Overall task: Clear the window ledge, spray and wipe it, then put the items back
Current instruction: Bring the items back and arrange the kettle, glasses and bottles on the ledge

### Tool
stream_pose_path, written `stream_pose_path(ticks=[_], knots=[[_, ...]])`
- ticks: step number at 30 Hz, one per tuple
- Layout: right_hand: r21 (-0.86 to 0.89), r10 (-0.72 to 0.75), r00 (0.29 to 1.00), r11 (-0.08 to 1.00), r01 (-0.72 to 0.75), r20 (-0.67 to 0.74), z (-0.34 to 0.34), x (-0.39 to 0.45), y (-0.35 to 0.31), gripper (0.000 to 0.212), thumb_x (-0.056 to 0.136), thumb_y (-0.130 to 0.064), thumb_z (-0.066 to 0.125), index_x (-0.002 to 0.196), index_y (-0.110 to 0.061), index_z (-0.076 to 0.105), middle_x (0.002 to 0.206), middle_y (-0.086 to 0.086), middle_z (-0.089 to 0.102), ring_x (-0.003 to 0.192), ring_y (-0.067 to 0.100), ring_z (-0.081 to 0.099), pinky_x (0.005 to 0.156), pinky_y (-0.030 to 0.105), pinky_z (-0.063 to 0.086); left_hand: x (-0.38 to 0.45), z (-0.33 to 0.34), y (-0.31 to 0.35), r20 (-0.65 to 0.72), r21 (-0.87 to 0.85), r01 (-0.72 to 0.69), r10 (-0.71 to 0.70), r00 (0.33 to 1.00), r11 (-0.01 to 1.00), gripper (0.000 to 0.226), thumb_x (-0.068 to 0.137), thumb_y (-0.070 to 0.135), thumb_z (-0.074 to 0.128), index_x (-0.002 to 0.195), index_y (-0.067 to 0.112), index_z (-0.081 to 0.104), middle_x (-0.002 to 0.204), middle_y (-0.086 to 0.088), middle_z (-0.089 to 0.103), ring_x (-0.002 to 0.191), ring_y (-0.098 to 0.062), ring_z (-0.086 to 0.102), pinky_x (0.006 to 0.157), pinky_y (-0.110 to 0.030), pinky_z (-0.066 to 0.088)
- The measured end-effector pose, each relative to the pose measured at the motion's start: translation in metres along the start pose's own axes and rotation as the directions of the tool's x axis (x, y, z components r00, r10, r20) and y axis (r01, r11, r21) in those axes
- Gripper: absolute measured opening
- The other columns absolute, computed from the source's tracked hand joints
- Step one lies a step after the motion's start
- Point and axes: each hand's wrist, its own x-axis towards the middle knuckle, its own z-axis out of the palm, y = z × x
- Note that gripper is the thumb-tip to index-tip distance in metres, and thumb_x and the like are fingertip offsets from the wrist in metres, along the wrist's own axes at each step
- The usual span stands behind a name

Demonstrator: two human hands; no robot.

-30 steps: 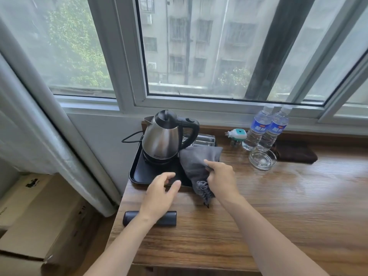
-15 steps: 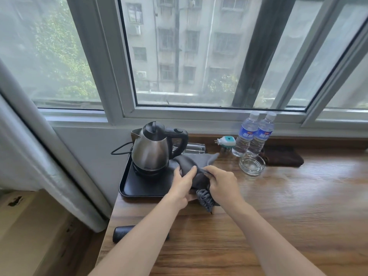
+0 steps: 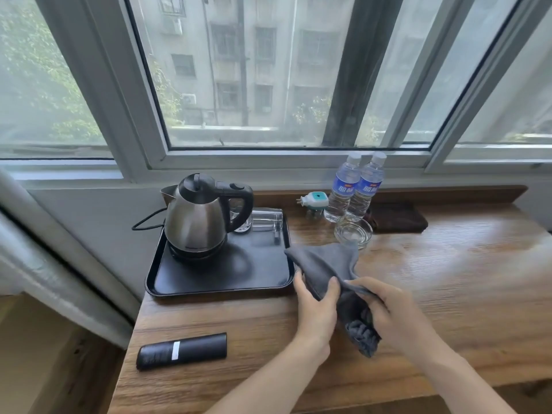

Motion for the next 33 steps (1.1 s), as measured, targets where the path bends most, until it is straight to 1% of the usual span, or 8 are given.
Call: stream_pose_path(ticks=[8,14,21,24,26,29,31,33], knots=[[0.036,0.023,0.999,0.999,-0.021,-0.033,-0.017,-0.013,0.06,0.06,0.094,0.006,0.066,0.112,-0.051,0.075,0.102,-0.027,0.075,0.096,-0.01,0.069,0.08,0.008,0.049,-0.002,0.04,-0.044,-0.028,0.042,-0.009,0.01,1.0,0.999,0.076,0.092,0.036,0.076,0.139,0.061,0.022,0.144,0.01,0.055,0.126,-0.004,0.058,0.111,-0.04,0.048],[-0.03,-0.009,0.999,1.0,0.011,0.045,-0.028,-0.007,0.074,0.067,0.092,-0.006,0.073,0.115,-0.068,0.064,0.136,-0.029,0.062,0.124,-0.009,0.058,0.101,0.023,0.049,0.0,0.05,-0.049,-0.003,0.092,0.029,-0.029,1.0,0.995,0.085,0.075,0.045,0.08,0.132,0.073,0.023,0.143,0.014,0.056,0.128,-0.009,0.06,0.108,-0.043,0.051],[-0.153,-0.004,0.995,0.988,0.018,0.096,-0.024,0.007,0.079,0.047,0.072,-0.019,0.093,0.107,-0.046,0.074,0.127,-0.013,0.071,0.109,0.012,0.072,0.089,0.021,0.05,0.012,0.033,-0.042,-0.031,0.178,0.035,-0.03,0.999,0.983,0.08,0.072,0.033,0.078,0.139,0.047,0.038,0.125,0.014,0.07,0.114,-0.004,0.068,0.102,-0.041,0.055],[-0.274,0.032,0.986,0.962,0.014,0.162,-0.019,0.018,0.07,0.053,0.053,-0.019,0.103,0.099,-0.031,0.081,0.112,0.003,0.078,0.086,0.022,0.079,0.07,0.036,0.061,0.013,0.018,-0.033,-0.026,0.243,0.066,-0.061,0.998,0.968,0.059,0.089,0.014,0.071,0.136,0.036,0.043,0.121,0.017,0.067,0.103,0.006,0.068,0.084,-0.026,0.059],[-0.378,0.004,0.978,0.923,0.076,0.207,-0.019,0.025,0.061,0.062,0.039,-0.02,0.105,0.095,-0.022,0.081,0.099,0.009,0.079,0.072,0.02,0.079,0.058,0.032,0.06,0.01,0.009,-0.023,-0.013,0.261,0.128,-0.129,0.992,0.957,0.053,0.092,0.018,0.069,0.135,0.036,0.044,0.122,0.013,0.067,0.105,-0.005,0.07,0.075,-0.029,0.062],[-0.427,0.022,0.944,0.895,0.129,0.33,-0.024,0.037,0.035,0.066,0.051,-0.05,0.089,0.108,-0.019,0.078,0.107,0.007,0.076,0.082,0.018,0.078,0.068,0.03,0.061,0.006,-0.008,-0.002,0.008,0.291,0.166,-0.176,0.984,0.942,0.049,0.096,0.023,0.067,0.136,0.034,0.042,0.123,0.001,0.066,0.098,-0.011,0.068,0.076,-0.029,0.06],[-0.445,-0.026,0.946,0.878,0.176,0.324,-0.017,0.038,0.03,0.061,0.049,-0.04,0.095,0.104,-0.019,0.078,0.101,0.002,0.074,0.075,0.017,0.077,0.064,0.032,0.063,0.005,-0.023,0.013,0.015,0.308,0.172,-0.185,0.983,0.936,0.051,0.098,0.024,0.066,0.141,0.029,0.039,0.121,-0.003,0.063,0.098,-0.015,0.066,0.083,-0.032,0.06],[-0.394,-0.028,0.942,0.904,0.168,0.336,-0.014,0.038,0.029,0.054,0.07,-0.03,0.09,0.12,-0.024,0.071,0.115,-0.007,0.065,0.096,0.018,0.074,0.083,0.032,0.058,0.004,-0.043,0.031,-0.001,0.314,0.174,-0.183,0.983,0.933,0.051,0.098,0.024,0.065,0.142,0.026,0.038,0.123,-0.003,0.061,0.11,-0.021,0.067,0.091,-0.037,0.06]])
